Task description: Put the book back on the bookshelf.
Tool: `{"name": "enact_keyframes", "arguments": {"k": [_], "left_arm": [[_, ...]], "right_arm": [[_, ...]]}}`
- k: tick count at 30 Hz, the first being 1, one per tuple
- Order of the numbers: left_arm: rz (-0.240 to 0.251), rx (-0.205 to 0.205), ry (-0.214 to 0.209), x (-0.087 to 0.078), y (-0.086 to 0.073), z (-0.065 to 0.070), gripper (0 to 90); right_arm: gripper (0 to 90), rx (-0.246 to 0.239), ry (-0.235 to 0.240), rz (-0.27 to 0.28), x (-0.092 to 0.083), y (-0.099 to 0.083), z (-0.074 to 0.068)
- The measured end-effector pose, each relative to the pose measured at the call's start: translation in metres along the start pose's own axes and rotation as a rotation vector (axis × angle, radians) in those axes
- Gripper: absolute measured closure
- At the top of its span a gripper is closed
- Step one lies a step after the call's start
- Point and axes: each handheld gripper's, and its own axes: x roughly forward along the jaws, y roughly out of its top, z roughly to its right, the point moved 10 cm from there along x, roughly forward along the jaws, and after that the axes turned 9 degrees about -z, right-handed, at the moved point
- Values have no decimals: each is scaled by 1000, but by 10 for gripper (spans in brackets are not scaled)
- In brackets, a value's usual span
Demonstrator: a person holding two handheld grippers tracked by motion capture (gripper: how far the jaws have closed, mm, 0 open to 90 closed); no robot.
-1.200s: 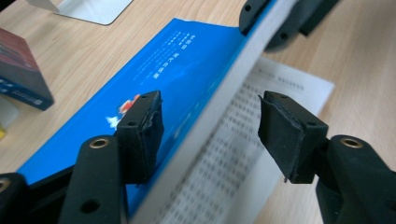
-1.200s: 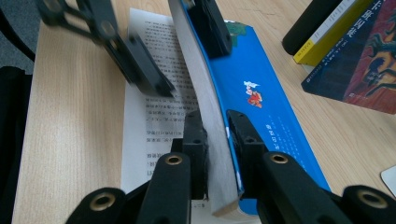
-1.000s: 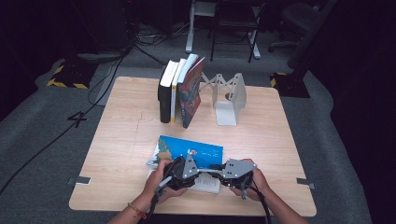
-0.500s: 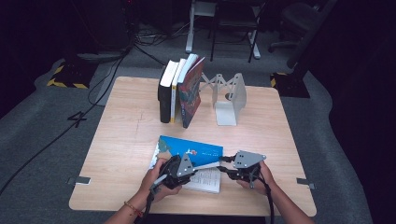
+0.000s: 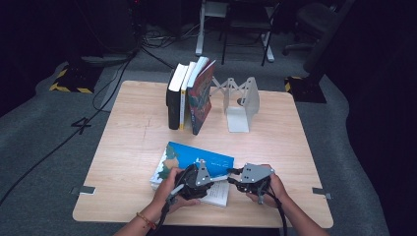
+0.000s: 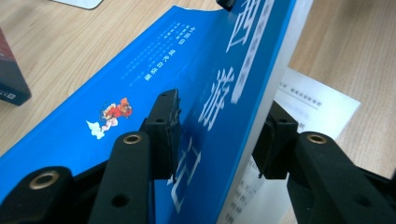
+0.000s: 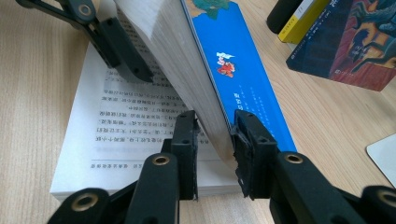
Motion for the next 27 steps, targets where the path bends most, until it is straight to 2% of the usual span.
{"name": "enact_keyframes", "arguments": {"k": [3,7,9,11,12,14,16,17,18,19,20,25,27], "left_arm": [[-1,-15,16,0,-1,-2,657],[7,-31,18,2,0,-3,666],[8,-55,13,5,0,-3,643],[7,-54,15,6,0,-3,645],[9,-38,27,7,1,-3,659],[17,-15,47,6,2,-3,701],[27,-13,58,3,2,-5,734],[27,-13,58,3,2,-5,755],[41,-24,55,2,2,-6,755],[57,-43,47,0,3,-9,794],[76,-81,8,-2,3,-12,796],[88,-86,-8,-5,3,-14,810],[109,-95,-23,-8,5,-16,813]], "right_arm": [[705,8,-7,1,0,1,0],[702,13,-15,5,-1,2,0],[703,11,-13,5,0,2,0],[703,11,-13,6,0,2,0],[696,12,-13,5,0,2,0],[666,31,-10,22,-1,3,0],[621,54,-3,52,-3,5,2],[540,69,2,66,-4,6,4],[540,69,2,66,-4,6,4],[477,92,0,62,-6,4,8],[451,97,-1,64,-6,2,10],[410,151,-29,57,-10,-10,23],[408,175,-39,47,-10,-18,30]]}}
